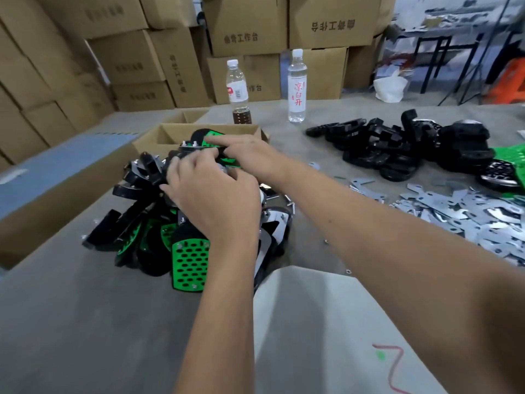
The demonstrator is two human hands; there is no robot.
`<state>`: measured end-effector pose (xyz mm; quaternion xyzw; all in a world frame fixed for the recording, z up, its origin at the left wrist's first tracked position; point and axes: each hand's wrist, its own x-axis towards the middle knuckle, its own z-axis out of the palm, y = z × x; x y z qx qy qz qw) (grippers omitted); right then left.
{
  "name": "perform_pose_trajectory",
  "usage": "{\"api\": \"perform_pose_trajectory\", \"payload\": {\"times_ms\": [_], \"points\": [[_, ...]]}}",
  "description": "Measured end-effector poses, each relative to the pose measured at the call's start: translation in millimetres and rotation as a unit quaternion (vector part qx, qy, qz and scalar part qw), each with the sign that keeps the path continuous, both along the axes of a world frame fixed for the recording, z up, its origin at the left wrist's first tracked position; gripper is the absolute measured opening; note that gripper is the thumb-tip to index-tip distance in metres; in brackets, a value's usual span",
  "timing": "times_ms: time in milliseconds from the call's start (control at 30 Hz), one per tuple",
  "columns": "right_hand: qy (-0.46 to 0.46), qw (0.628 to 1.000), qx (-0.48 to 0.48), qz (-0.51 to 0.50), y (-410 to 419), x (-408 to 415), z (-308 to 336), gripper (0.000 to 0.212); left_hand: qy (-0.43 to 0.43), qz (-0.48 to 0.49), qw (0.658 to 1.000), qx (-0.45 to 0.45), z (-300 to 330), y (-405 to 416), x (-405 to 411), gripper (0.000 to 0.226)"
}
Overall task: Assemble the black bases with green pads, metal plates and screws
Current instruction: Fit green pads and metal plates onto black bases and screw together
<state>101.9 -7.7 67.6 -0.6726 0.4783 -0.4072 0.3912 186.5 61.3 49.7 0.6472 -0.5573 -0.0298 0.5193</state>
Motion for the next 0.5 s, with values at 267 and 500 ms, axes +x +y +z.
{"api": "perform_pose_trajectory", "payload": {"times_ms": [267, 500], "points": [[0.048, 0.955, -0.071, -0.285, 35.1, -105.7, -43.3, 0.021, 0.083, -0.126, 0.978, -0.146, -19.2, 12.6, -93.3, 0.018], [0.479, 0.783, 0.096, -0.386, 48.1, -249.8, -88.3, 0.064, 0.178, -0.245, 0.940, 0.158, -55.9, 2.6, -183.1, 0.022]]}}
